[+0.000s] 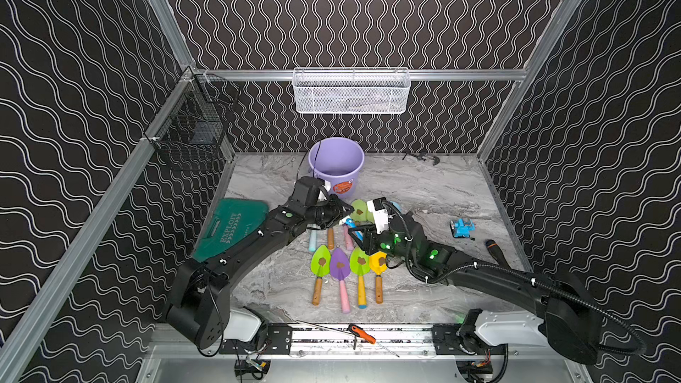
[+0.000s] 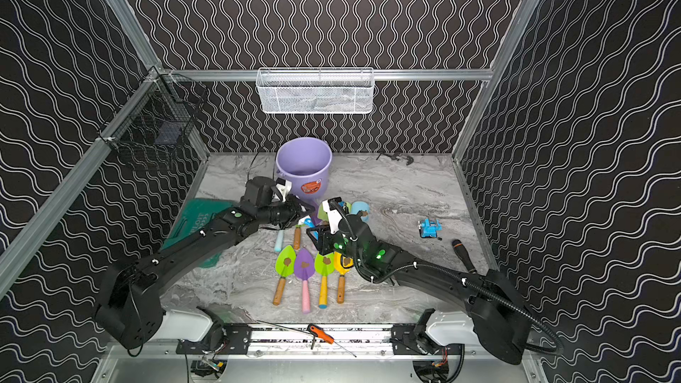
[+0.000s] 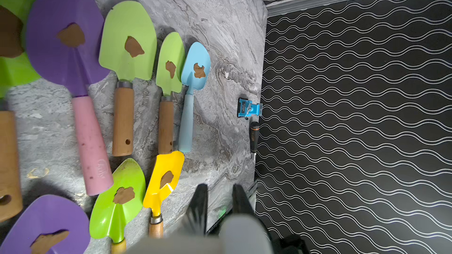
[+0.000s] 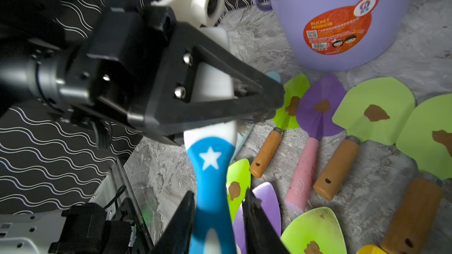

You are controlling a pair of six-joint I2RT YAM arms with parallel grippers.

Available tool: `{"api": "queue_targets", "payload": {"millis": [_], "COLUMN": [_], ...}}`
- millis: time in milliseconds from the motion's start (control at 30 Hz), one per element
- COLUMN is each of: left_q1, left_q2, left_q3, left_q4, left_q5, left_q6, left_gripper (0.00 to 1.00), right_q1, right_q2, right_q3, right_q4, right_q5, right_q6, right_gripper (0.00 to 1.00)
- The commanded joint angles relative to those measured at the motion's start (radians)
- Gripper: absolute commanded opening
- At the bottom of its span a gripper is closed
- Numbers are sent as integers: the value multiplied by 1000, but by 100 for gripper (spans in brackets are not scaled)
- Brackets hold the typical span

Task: Brush the soil off the hand trowel and place it into the bucket
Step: Pick up the brush from the center of the board.

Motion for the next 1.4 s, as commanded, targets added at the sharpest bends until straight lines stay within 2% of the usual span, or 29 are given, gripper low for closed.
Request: {"api": "queue_targets", "payload": {"millis": [0, 167, 367, 500, 700, 933, 1367], "left_q1": [2, 2, 7, 12, 11, 12, 12], "left_q2": [4, 3, -4, -13, -13, -17, -14], "left_q3": [-7, -19, -24, -20, -25, -41, -40], "left_q4": [44, 58, 64, 61, 73, 82, 99], "left_q5": [20, 27, 22, 18, 24, 22, 34], "left_q6": [-12, -26, -40, -36, -41, -51, -58], "left_gripper": [0, 0, 0, 0, 0, 0, 0], "right_q1": [3, 3, 6, 13, 15, 15, 15], "right_q2": [-10, -2, 6, 4, -5, -5, 18], "right_q3": [-2, 3, 2, -7, -22, -5, -4], "right_q4": [41, 44, 47, 35, 51, 68, 87], "right_q5": [28, 14, -9, -4, 11, 29, 3], "right_q6": [6, 3, 8, 12, 21, 5, 15], "right_gripper": [30, 28, 33, 33, 29, 28, 25]}}
